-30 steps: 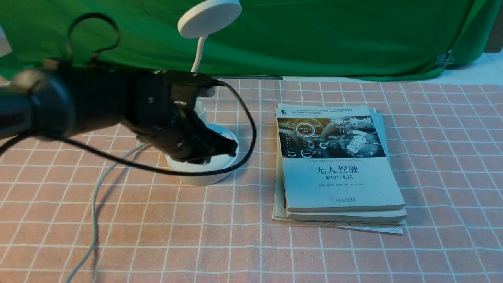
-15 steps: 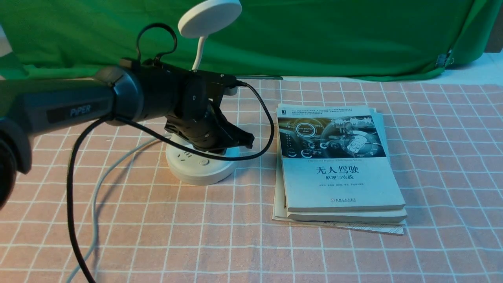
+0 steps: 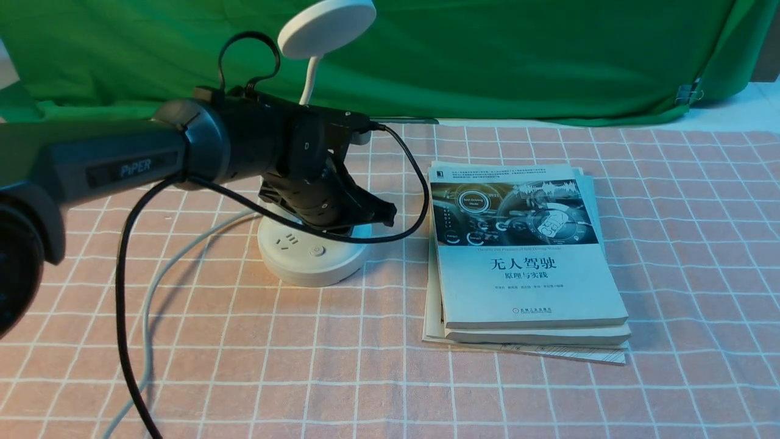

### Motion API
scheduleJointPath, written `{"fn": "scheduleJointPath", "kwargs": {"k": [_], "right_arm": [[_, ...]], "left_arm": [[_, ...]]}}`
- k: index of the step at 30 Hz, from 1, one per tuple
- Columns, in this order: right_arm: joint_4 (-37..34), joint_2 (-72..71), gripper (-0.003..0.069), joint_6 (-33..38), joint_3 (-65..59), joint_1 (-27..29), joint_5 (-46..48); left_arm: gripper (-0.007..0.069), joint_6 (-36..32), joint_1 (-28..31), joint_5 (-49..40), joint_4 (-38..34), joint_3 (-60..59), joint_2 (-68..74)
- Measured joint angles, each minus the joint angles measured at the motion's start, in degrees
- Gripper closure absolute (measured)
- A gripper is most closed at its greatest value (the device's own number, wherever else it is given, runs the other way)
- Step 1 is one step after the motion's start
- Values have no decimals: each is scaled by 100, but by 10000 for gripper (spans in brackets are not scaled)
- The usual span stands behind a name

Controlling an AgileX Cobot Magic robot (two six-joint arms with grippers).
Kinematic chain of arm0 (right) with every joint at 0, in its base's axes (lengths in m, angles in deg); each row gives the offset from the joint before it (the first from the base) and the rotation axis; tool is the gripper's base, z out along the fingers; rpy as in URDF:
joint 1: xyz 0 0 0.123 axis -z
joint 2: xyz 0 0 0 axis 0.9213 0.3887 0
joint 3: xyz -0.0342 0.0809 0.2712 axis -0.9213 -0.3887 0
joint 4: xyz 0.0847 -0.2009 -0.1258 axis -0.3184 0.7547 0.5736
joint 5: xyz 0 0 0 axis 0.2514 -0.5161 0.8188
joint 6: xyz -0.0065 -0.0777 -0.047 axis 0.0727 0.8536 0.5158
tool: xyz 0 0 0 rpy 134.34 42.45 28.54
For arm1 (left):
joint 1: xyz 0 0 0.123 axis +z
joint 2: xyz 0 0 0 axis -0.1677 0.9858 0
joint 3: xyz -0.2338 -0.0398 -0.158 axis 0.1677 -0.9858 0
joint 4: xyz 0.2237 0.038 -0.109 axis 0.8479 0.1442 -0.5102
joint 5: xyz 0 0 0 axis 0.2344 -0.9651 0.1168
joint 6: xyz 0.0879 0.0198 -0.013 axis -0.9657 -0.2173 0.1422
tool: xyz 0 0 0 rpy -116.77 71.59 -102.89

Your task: Turn on the table lamp on the pink coffee tablecloth with your hand.

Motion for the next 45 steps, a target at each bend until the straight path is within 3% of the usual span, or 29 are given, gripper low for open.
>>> {"fn": "scheduleJointPath", "kwargs": {"k": [4,15,19,27,36,45], "right_arm": [[0,0,418,0,0,0,-1],[-6,0,418,0,0,0,-1],[-6,0,418,0,0,0,-1],[-6,0,418,0,0,0,-6],[-6,0,418,0,0,0,-6],[-6,0,418,0,0,0,-12]], "left_arm": [[603,0,-18,26,-50,-213,-252],[603,-55,-41,493,-900,-2875,-2606],[603,-62,-41,807,-890,-4191,-4354],[603,-62,-41,1157,-655,-5488,-7603],[603,-62,-41,1186,-483,-6167,-9818],[603,-67,-41,1093,31,-6218,-10295]]}}
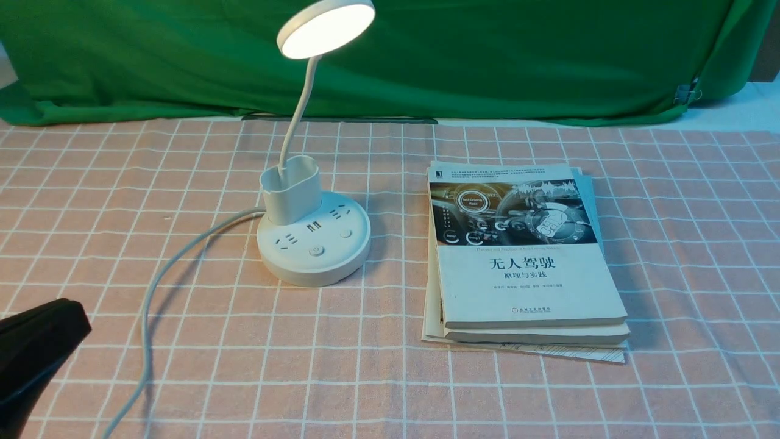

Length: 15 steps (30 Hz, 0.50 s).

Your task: Turn on the table lamp on the pink coffee tablecloth with your hand.

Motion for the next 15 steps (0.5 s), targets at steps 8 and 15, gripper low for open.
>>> {"fn": "scheduleJointPath", "kwargs": {"k": [8,15], "right_arm": [[0,0,418,0,0,0,-5],[0,0,418,0,0,0,-5]], "left_arm": [[603,1573,376,431,2095,-626,-663],[603,1009,1930,1981,666,-1969,-1556]]}}
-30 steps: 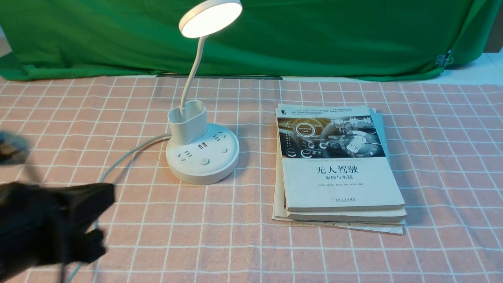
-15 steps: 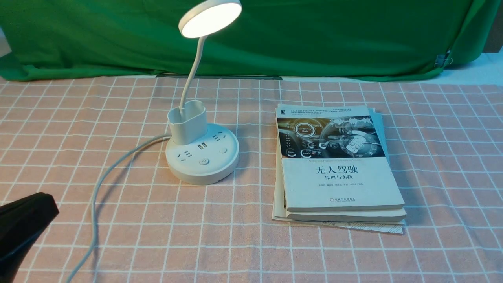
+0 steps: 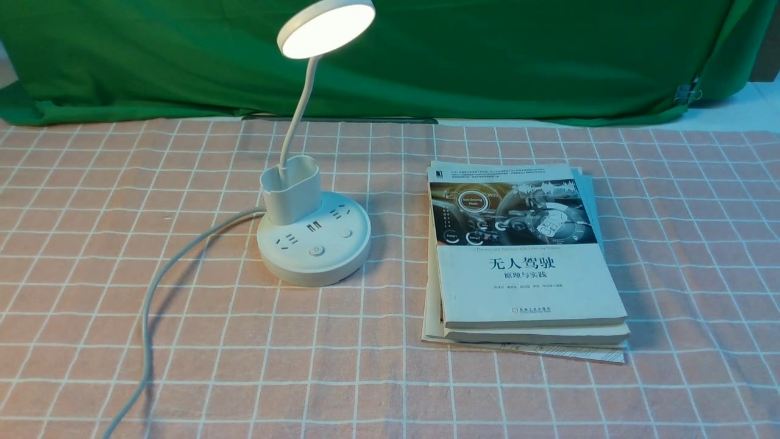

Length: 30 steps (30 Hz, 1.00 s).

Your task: Turn on the table lamp on the pink coffee tablecloth with your hand.

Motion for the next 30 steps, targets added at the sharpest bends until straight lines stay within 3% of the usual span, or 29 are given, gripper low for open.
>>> {"fn": "scheduleJointPath", "kwargs": {"k": [3,6,12,30], "right_arm": [[0,0,418,0,0,0,0],[0,0,418,0,0,0,0],[0,0,418,0,0,0,0],[0,0,418,0,0,0,0]], "left_arm": [[603,-828,289,214,-689,-295,-6],[603,-1118,346,-211,-903,-306,-25],[603,-1266,351,-1365,-995,-313,-30],[603,-1392,351,-1397,-1023,-313,-30]]}}
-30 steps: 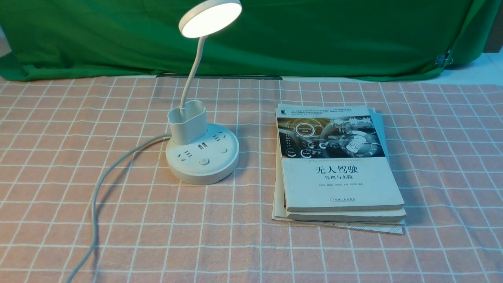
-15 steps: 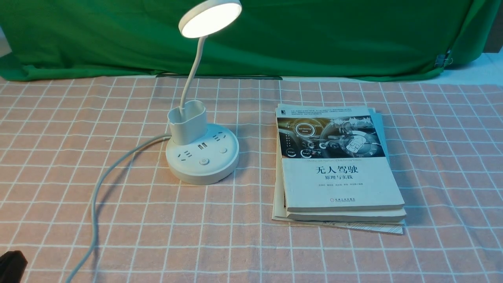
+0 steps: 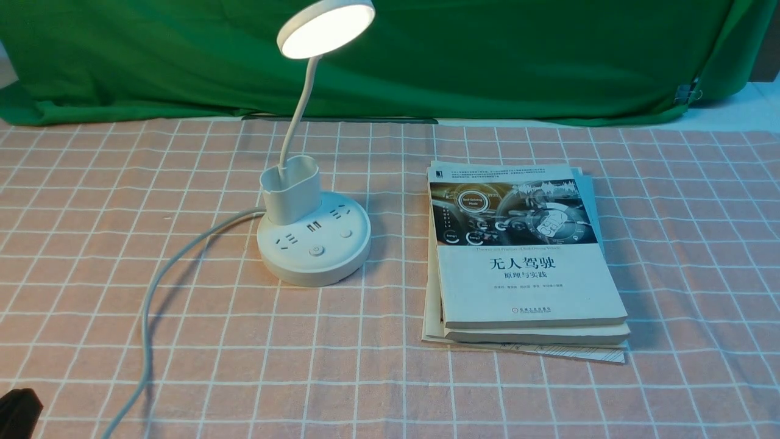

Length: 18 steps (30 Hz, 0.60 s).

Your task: Turn on the table lamp on the pink coffee tablecloth with your hand.

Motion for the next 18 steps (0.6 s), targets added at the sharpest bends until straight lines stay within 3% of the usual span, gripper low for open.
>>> {"fn": "scheduleJointPath", "kwargs": {"k": [18], "right_arm": [[0,0,418,0,0,0,0]], "left_arm": [[603,-5,0,70,34,0,0]]}}
